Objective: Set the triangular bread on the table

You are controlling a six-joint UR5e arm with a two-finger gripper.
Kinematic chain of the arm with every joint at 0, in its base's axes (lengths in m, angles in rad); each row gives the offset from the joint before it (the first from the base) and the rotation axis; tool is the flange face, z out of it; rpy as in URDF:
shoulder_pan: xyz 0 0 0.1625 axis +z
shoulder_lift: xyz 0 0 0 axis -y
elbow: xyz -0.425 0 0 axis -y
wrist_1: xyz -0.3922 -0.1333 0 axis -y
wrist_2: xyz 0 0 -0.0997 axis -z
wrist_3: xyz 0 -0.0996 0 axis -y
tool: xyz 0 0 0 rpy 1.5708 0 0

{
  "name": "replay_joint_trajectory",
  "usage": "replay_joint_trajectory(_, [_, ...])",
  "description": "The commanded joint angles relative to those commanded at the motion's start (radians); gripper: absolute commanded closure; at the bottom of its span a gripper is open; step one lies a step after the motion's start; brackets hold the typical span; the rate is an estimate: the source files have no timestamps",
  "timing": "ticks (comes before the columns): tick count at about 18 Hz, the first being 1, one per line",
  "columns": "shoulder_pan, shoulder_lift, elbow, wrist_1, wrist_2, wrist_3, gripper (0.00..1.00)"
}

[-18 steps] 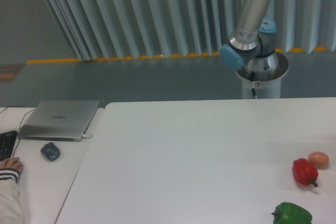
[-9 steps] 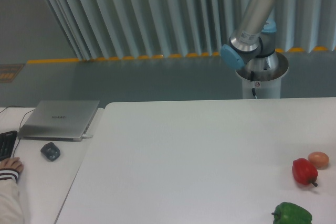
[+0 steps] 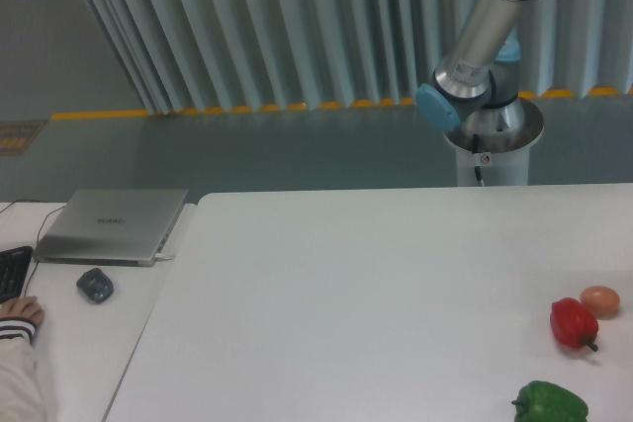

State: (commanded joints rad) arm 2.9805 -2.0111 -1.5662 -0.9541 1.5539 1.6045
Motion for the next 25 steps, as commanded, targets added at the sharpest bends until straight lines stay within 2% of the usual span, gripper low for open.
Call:
replay_joint_trajectory(5, [-0.012,0.060,0.008,-0.017,0.006,0.003,1.00])
replay_joint_trajectory(9, [-0.028,0.100,0.009,-0.078,0.006,0.000,1.00])
replay_joint_trajectory(11, [-0.043,0.129,0.008,-0.130,0.000,-0.006,1.00])
replay_joint_trajectory(12, [-0.066,0.152,0.003,-0.170,-0.006,-0.050,1.00])
replay_joint_trajectory(14, [-0.125,0.179,-0.001,-0.216,-0.006,-0.136,1.00])
replay_joint_trajectory(16, [-0.220,0.221,-0.023,-0.255,-0.006,-0.254,1.00])
replay_joint_trajectory(20, [-0.408,0.307,-0.136,-0.247,-0.006,-0.483,1.00])
replay_joint_trajectory(25, [-0.578,0.307,-0.143,-0.250,-0.008,-0.616,1.00])
